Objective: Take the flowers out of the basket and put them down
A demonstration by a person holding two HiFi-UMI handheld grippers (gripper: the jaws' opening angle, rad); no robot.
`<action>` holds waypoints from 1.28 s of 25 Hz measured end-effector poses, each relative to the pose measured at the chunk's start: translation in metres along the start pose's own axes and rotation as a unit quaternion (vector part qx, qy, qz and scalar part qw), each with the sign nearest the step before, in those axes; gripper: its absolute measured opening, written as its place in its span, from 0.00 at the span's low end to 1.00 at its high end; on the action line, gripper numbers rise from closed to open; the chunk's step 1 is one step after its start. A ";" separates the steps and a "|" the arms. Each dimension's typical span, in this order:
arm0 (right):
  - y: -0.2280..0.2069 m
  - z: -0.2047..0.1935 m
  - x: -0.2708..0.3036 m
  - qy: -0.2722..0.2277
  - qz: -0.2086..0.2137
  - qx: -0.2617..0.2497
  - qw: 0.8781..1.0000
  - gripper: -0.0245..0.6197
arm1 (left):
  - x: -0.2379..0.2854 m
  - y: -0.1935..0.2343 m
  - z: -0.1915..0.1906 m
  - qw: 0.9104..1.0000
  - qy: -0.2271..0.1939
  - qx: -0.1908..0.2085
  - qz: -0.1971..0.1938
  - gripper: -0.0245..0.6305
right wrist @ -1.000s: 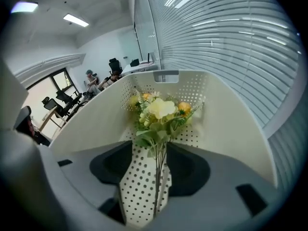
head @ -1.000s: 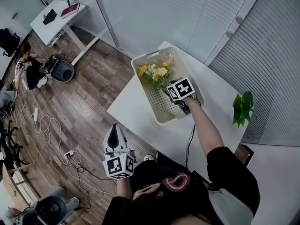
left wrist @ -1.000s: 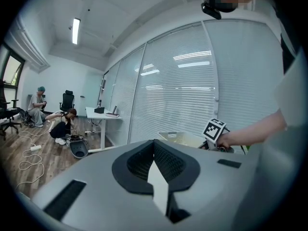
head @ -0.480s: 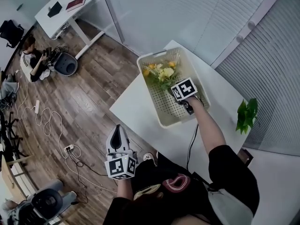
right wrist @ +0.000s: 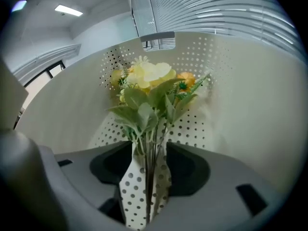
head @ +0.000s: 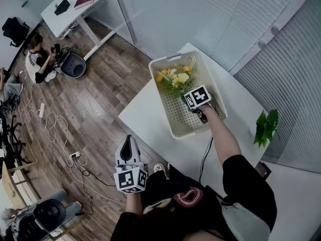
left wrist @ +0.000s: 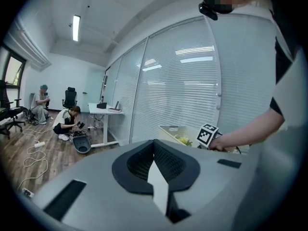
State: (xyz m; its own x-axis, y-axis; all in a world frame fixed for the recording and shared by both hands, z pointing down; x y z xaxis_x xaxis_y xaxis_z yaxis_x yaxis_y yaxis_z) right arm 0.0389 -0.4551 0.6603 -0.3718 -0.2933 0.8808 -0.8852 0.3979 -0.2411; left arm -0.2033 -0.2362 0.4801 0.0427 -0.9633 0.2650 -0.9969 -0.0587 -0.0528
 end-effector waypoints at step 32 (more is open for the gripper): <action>-0.005 0.012 -0.015 -0.085 -0.033 0.005 0.996 0.11 | -0.018 0.000 -0.003 1.000 -0.007 -0.002 -0.003 0.06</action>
State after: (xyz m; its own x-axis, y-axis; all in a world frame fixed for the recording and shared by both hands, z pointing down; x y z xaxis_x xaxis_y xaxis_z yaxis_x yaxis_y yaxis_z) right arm 0.0458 -0.4632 0.6432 -0.3543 -0.4625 0.8128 -0.9118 0.3639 -0.1905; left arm -0.2047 -0.2183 0.4785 0.0502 -0.9664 0.2520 -0.9969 -0.0639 -0.0463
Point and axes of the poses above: the fingertips, and each gripper's own axes: x forward along the fingers, y to its left, z out of its top, the point moved 2 cm from there along -x, backward along the fingers, and after that the axes turned 13 degrees about x, right-handed, at the moved point
